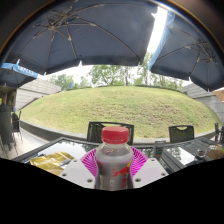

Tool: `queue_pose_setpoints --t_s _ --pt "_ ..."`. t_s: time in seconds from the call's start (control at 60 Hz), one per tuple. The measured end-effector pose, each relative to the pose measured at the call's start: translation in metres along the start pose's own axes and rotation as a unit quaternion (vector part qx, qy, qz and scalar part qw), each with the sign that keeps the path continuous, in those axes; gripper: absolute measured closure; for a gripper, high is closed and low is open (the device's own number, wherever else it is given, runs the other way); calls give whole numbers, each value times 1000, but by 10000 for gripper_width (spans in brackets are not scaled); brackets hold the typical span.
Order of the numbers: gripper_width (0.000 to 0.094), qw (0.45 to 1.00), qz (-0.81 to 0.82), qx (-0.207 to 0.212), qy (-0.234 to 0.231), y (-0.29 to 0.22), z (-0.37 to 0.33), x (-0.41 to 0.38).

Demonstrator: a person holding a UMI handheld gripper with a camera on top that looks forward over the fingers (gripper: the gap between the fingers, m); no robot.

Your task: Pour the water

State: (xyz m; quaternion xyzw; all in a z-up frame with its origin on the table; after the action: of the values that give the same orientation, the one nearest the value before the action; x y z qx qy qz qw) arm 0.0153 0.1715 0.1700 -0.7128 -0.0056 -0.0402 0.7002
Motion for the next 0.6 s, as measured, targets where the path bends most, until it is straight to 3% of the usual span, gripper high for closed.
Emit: queue_pose_setpoints --t_s 0.083,0.25,0.267,0.367,0.55,0.6 --pt "576 1000 27 12 -1 15 -20 -5" --pt "568 999 15 -31 -11 55 -4 7" --pt "571 1000 13 -11 -14 47 -2 3" --pt "556 1000 14 -12 -12 54 -8 4" --pt "390 999 3 -53 -5 61 -5 5" --pt "259 998 -1 -67 -12 61 -10 2"
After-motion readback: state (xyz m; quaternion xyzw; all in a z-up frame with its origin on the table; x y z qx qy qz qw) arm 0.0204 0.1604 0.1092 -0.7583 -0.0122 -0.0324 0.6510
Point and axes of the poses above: the point between the fingertips, and its own axes, seen from behind it with the camera up: x to the right, y down, z forward, the way the camera looks, the point moved 1 cm from there along -z, backward, against the way the camera looks, and after that the axes turned 6 degrees about y, right-handed, at the moved point
